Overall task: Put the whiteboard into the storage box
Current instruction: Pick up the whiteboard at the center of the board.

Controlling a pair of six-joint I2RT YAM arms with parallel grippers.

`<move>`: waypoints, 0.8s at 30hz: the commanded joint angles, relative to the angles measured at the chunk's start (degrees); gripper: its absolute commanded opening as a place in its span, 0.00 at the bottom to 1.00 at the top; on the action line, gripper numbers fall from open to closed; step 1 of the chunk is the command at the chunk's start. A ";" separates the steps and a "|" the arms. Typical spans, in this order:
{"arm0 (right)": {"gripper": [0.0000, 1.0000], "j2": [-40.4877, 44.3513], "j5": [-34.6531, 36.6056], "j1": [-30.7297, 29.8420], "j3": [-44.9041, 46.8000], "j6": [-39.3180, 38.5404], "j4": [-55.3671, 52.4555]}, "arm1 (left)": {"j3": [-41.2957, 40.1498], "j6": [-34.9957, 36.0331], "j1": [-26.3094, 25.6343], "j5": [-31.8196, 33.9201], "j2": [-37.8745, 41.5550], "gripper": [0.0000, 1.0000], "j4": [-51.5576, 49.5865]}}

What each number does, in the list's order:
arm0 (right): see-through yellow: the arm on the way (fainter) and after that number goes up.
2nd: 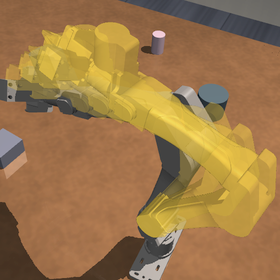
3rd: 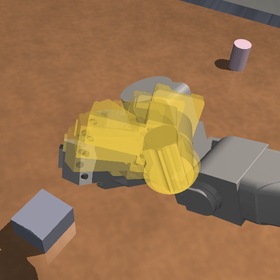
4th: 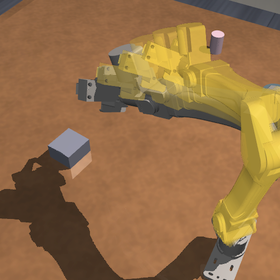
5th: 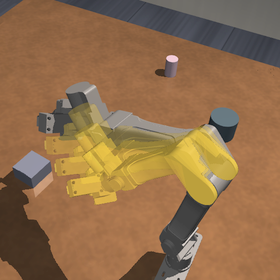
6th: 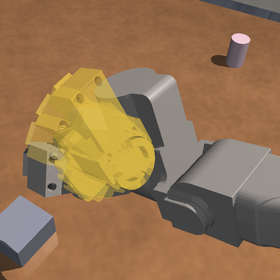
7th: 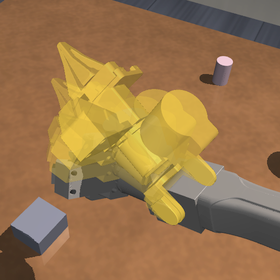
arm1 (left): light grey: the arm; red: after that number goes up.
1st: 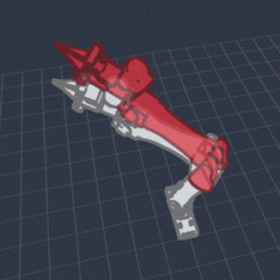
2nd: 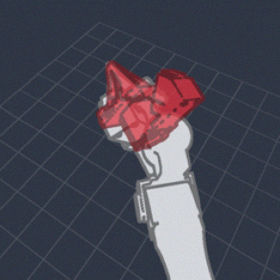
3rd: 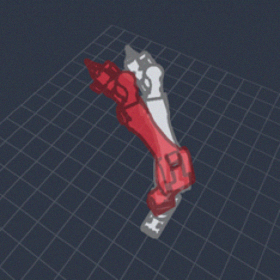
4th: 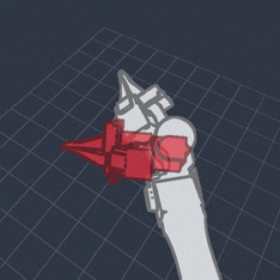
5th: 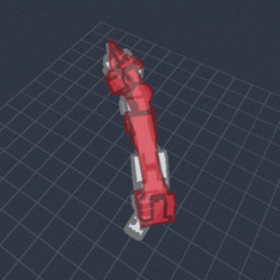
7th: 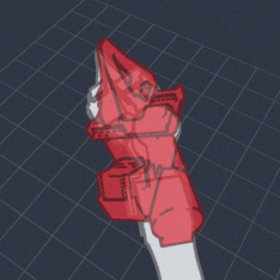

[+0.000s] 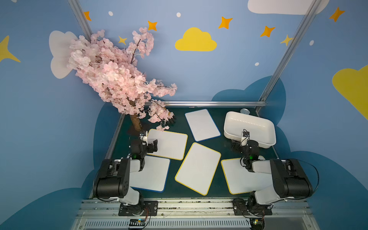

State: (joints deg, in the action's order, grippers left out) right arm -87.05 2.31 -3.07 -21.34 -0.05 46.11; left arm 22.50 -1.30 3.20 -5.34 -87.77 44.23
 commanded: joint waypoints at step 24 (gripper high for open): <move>0.97 -0.49 -0.31 0.41 -1.38 -0.38 1.99 | 1.28 0.45 -0.06 0.64 -0.23 1.00 0.34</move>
State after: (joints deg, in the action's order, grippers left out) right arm -87.05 2.28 -3.07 -21.34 -0.05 46.11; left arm 22.50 -1.30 3.22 -4.91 -87.77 44.21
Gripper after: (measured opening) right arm 0.971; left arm 0.996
